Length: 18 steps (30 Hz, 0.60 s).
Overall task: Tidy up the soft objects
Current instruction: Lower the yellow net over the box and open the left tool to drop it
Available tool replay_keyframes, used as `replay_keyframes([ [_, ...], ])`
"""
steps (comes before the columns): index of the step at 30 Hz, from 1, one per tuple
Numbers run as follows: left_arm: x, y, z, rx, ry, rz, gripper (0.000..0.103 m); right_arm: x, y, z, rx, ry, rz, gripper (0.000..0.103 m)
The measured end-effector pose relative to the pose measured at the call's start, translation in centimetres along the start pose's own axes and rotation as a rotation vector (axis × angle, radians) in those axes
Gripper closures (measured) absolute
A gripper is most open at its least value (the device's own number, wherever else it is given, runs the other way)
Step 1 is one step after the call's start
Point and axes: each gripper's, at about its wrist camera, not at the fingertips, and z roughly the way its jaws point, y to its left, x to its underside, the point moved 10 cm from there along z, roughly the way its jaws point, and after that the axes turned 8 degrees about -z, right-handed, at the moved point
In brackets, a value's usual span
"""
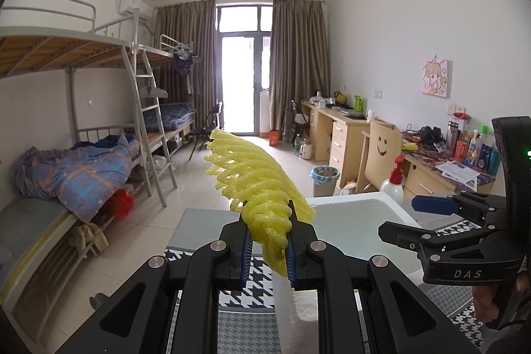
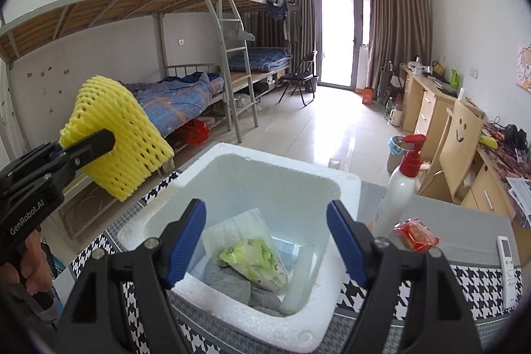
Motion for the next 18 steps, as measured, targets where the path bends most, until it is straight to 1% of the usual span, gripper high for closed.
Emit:
replay_keyframes([
  [2,0.0,-0.2,0.0,0.001,0.001,0.003,0.085,0.1,-0.1,-0.2,0.002,-0.001,0.000,0.020],
  [18,-0.2,-2.0,0.2,0.038,0.009,0.004,0.085,0.8,-1.8,-2.2,0.031,-0.020,0.009,0.019],
])
